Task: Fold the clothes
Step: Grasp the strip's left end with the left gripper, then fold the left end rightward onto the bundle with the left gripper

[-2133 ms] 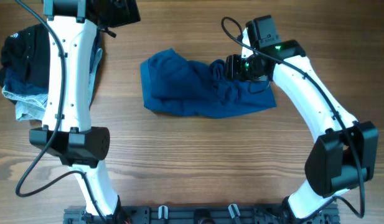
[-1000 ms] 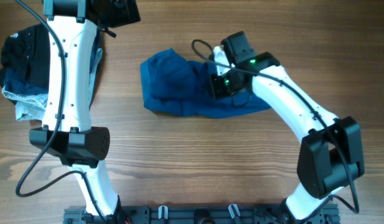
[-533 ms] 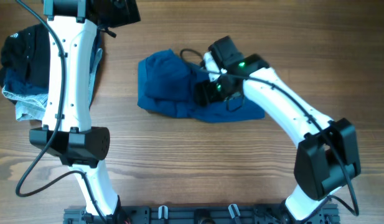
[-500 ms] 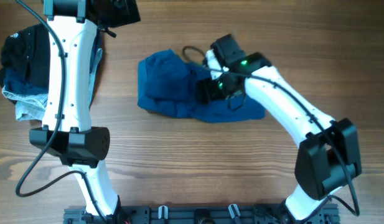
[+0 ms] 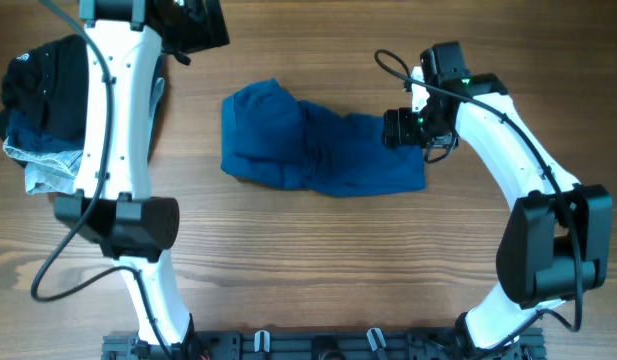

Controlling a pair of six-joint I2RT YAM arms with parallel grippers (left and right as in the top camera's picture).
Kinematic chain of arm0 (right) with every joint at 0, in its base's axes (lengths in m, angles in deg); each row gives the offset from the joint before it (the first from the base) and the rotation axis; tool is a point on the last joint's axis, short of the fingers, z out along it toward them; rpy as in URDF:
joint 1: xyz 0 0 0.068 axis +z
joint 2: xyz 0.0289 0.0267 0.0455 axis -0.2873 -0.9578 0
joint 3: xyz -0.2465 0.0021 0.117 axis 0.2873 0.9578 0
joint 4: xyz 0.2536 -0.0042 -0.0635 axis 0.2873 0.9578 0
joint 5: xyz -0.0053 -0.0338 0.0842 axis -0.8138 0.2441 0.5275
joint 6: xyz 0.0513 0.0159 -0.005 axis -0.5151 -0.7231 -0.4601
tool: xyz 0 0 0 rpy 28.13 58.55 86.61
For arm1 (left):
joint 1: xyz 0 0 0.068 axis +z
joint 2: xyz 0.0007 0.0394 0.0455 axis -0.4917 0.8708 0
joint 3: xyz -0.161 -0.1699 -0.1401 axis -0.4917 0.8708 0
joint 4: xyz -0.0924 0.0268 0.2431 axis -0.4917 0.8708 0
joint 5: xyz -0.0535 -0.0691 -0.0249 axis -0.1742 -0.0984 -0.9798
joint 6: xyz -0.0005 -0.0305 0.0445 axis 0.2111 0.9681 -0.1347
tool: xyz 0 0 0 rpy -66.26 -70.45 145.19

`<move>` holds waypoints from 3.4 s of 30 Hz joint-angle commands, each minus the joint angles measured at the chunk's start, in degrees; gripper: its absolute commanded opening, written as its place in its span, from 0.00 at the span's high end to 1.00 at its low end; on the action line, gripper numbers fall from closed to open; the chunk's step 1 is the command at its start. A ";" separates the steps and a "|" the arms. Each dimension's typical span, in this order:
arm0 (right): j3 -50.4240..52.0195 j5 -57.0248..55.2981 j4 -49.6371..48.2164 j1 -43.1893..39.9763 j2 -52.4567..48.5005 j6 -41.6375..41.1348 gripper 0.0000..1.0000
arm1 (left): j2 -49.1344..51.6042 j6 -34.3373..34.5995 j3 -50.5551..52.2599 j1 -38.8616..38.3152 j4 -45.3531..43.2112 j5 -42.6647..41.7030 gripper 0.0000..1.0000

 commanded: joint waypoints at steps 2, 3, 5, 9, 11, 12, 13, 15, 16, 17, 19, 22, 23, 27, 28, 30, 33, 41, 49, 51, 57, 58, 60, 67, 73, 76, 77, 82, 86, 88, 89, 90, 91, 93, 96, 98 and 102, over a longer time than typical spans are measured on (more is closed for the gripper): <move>5.90 -0.15 -5.68 -0.07 -0.96 2.14 0.13 | 4.52 0.46 -0.07 0.42 1.27 -1.09 0.00; 6.75 -0.17 -6.56 -0.09 -0.96 2.08 0.14 | 4.72 0.39 -0.07 0.42 1.57 -1.09 0.00; 7.32 -0.17 -7.50 -0.11 -0.96 1.70 0.15 | 5.53 -1.84 -0.02 0.42 2.54 -2.29 0.00; 6.80 0.13 -8.31 -0.31 -0.94 1.55 0.14 | 8.09 -8.68 -0.02 0.98 5.77 -9.29 0.00; 5.99 0.76 -7.56 -0.61 -0.92 1.81 0.13 | 9.84 -11.39 0.04 1.62 7.19 -12.98 0.00; 5.14 0.74 -6.58 -0.74 -0.92 2.08 0.12 | 10.88 -12.61 0.39 2.05 7.61 -14.73 0.00; 4.28 0.72 -5.77 -0.79 -0.92 2.23 0.12 | 12.17 -14.34 1.25 2.71 7.63 -16.63 0.00; 2.10 0.70 -3.72 -0.81 -0.68 2.49 0.11 | 13.53 -17.62 3.48 3.96 7.06 -20.06 0.00; 0.87 0.70 -2.67 -0.81 -0.09 2.67 0.10 | 13.92 -19.52 4.98 4.81 6.67 -22.38 0.00; 0.26 0.70 -2.16 -0.87 0.50 2.86 0.10 | 14.01 -21.53 6.80 5.81 6.08 -25.07 0.00; -0.57 0.70 -1.70 -1.05 1.86 2.84 0.09 | 14.01 -24.70 9.94 7.43 4.59 -29.97 0.00; -0.70 0.66 -1.73 -1.40 4.00 2.89 0.07 | 14.03 -27.45 16.11 10.36 -0.63 -38.07 0.00; -0.68 0.66 -1.62 -1.40 4.33 2.86 0.07 | 14.05 -27.45 18.18 10.82 -2.56 -39.28 0.00; -0.68 -0.22 -1.07 -1.40 4.87 2.80 0.07 | 14.05 -28.74 25.16 11.06 -7.67 -40.09 0.00; -0.68 -0.22 -0.83 -1.40 4.87 2.80 0.07 | 14.05 -28.96 26.97 11.02 -8.66 -40.04 0.00; -0.68 -0.22 -0.46 -1.40 4.87 2.80 0.07 | 14.05 -30.64 29.77 11.10 -9.90 -40.06 0.01; -0.68 -0.22 -0.20 -1.40 4.87 2.75 0.07 | 14.05 -33.68 33.03 11.23 -13.00 -40.02 0.01; -0.70 -0.20 0.94 -1.40 4.92 2.12 0.07 | 14.05 -34.69 43.10 11.23 -24.50 -40.11 0.07; -0.68 -0.20 0.81 -1.40 4.92 2.01 0.07 | 14.05 -34.69 43.43 8.07 -23.47 -44.22 0.25; -0.68 -0.17 0.81 -1.40 4.92 2.03 0.07 | 14.05 -34.69 43.43 6.16 -23.39 -44.22 0.37; -0.68 -0.20 0.81 -1.40 4.92 2.14 0.07 | 14.05 -34.49 43.43 3.54 -23.58 -44.33 0.96; -0.68 -0.20 0.81 -1.40 4.92 2.14 0.07 | 14.05 -34.03 43.43 4.11 -23.54 -44.13 0.96; -0.68 -0.20 0.81 -1.40 4.92 2.14 0.07 | 13.90 -33.77 43.34 5.73 -22.84 -44.15 0.96; -0.68 -0.17 0.61 -1.40 4.92 2.14 0.07 | 7.32 -32.96 43.25 15.76 -19.45 -44.39 0.96; -0.68 0.92 0.04 -1.38 4.90 1.99 0.07 | -0.57 -32.50 43.25 16.02 -19.12 -44.35 0.96; -0.61 2.71 -0.74 -1.38 4.83 1.97 0.07 | -4.55 -30.97 43.25 13.40 -20.09 -44.13 0.96; -0.61 2.71 -0.90 -1.38 4.79 1.99 0.07 | -5.90 -30.25 43.25 12.22 -20.37 -44.09 0.96; -0.57 2.69 -1.42 -1.38 4.72 1.97 0.07 | -8.83 -28.26 43.25 2.69 -21.99 -43.67 0.96; -0.57 2.67 -1.40 -1.40 4.74 1.95 0.07 | -9.03 -23.02 43.25 -5.66 -27.26 -39.91 0.96; -0.57 2.69 -1.66 -1.40 4.72 1.36 0.06 | -9.33 -21.57 43.21 -8.70 -29.90 -39.78 0.96; -0.57 2.67 -1.99 -1.44 4.74 0.37 0.07 | -9.62 -20.37 43.06 -10.38 -31.50 -39.78 0.96; -0.57 2.75 -2.23 -1.64 4.74 -0.22 0.06 | -9.81 -19.74 42.62 -11.93 -32.63 -39.78 0.96; -0.57 2.71 -2.27 -1.88 4.72 -1.05 0.06 | -10.01 -19.12 42.32 -12.98 -33.46 -39.82 0.96; -0.57 3.43 -2.29 -2.27 4.74 -1.05 0.06 | -10.10 -19.12 42.12 -14.86 -34.73 -39.60 0.96; -0.55 4.90 -2.01 -3.13 4.72 -3.10 0.06 | -10.08 -19.12 42.12 -18.49 -35.63 -34.29 0.96; -0.22 4.87 -1.81 -3.28 4.72 -4.59 0.12 | -10.12 -18.56 42.05 -19.06 -35.65 -31.67 0.96; 1.86 4.68 -2.45 -3.78 4.63 -9.11 0.68 | -11.76 -17.44 41.72 -16.00 -34.71 -29.64 0.96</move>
